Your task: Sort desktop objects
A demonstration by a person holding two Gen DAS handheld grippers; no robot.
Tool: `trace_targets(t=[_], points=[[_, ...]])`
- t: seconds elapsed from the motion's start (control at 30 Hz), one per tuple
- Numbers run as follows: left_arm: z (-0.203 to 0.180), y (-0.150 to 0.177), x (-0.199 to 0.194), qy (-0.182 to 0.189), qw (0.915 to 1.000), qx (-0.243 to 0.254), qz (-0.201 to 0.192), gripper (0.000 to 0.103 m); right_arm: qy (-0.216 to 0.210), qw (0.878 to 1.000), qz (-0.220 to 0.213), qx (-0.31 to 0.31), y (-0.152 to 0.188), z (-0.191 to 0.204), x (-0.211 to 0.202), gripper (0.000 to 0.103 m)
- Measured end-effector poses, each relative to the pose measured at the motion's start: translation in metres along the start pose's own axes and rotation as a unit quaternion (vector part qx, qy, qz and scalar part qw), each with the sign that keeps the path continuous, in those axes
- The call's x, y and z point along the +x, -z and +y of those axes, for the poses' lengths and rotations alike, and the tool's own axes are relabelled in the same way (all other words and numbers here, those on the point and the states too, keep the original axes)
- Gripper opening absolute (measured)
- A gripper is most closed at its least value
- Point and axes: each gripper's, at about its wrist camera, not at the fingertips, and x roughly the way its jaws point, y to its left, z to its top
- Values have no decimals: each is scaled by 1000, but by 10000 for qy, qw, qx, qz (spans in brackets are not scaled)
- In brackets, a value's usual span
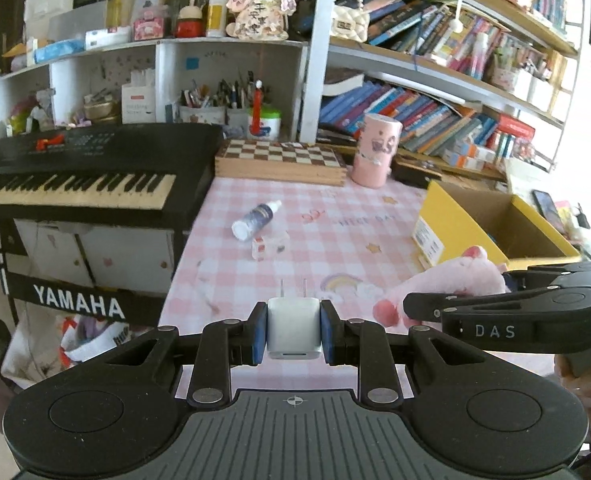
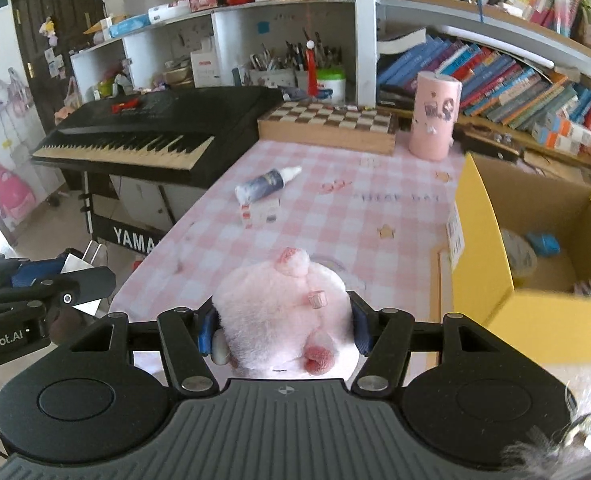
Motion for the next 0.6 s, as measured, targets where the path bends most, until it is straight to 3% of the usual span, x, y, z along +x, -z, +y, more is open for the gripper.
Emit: trace_targets(t=[0.3, 0.6], points=[[-9, 28, -26, 477, 9986, 241, 52, 25, 266, 9960, 308, 792, 54, 3, -40, 59], [-43, 37, -27, 1215, 9890, 823, 205, 25, 794, 9903, 272, 1106, 79, -6, -74, 59]])
